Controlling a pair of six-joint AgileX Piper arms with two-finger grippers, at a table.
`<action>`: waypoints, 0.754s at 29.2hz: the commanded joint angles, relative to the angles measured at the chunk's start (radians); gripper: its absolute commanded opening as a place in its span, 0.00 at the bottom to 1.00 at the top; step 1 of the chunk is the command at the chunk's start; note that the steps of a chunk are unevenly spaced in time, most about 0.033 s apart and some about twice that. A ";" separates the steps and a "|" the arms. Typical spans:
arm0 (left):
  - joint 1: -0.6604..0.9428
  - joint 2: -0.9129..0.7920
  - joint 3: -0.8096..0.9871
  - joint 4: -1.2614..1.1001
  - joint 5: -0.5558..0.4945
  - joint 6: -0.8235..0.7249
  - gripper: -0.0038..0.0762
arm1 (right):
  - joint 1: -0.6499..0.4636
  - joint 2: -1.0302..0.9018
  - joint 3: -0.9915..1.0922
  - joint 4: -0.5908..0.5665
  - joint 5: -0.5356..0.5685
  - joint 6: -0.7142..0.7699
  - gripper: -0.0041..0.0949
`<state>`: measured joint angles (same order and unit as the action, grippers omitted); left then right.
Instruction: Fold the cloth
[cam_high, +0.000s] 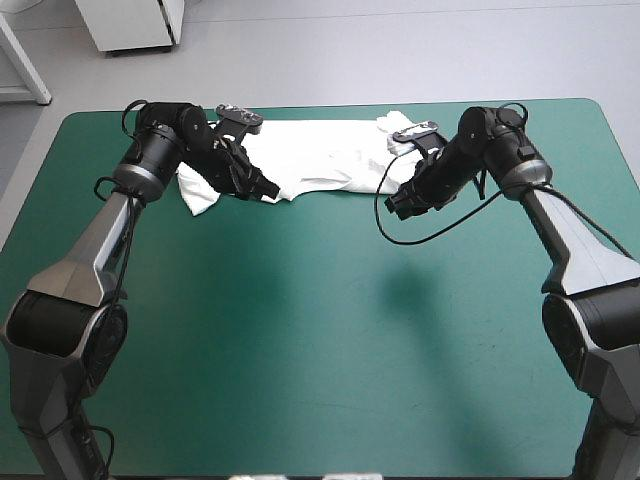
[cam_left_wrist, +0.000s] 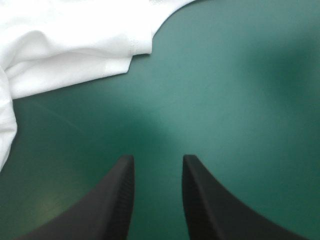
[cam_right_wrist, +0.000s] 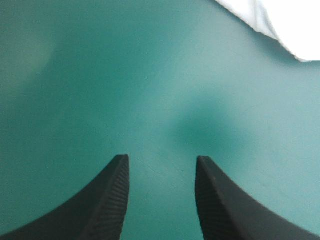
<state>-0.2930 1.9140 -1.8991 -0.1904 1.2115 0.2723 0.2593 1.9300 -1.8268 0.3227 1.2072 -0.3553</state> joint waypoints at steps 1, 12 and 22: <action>-0.003 -0.056 -0.023 -0.024 -0.015 -0.002 0.35 | -0.003 -0.053 -0.023 0.027 -0.023 -0.011 0.46; -0.003 -0.056 -0.023 -0.024 -0.008 -0.004 0.35 | -0.003 -0.053 -0.023 0.044 -0.023 -0.011 0.46; -0.003 -0.056 -0.022 -0.064 -0.005 -0.004 0.35 | -0.003 -0.053 -0.023 0.044 -0.030 -0.011 0.46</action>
<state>-0.2930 1.9140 -1.8991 -0.2100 1.2272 0.2723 0.2593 1.9300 -1.8268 0.3410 1.2003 -0.3553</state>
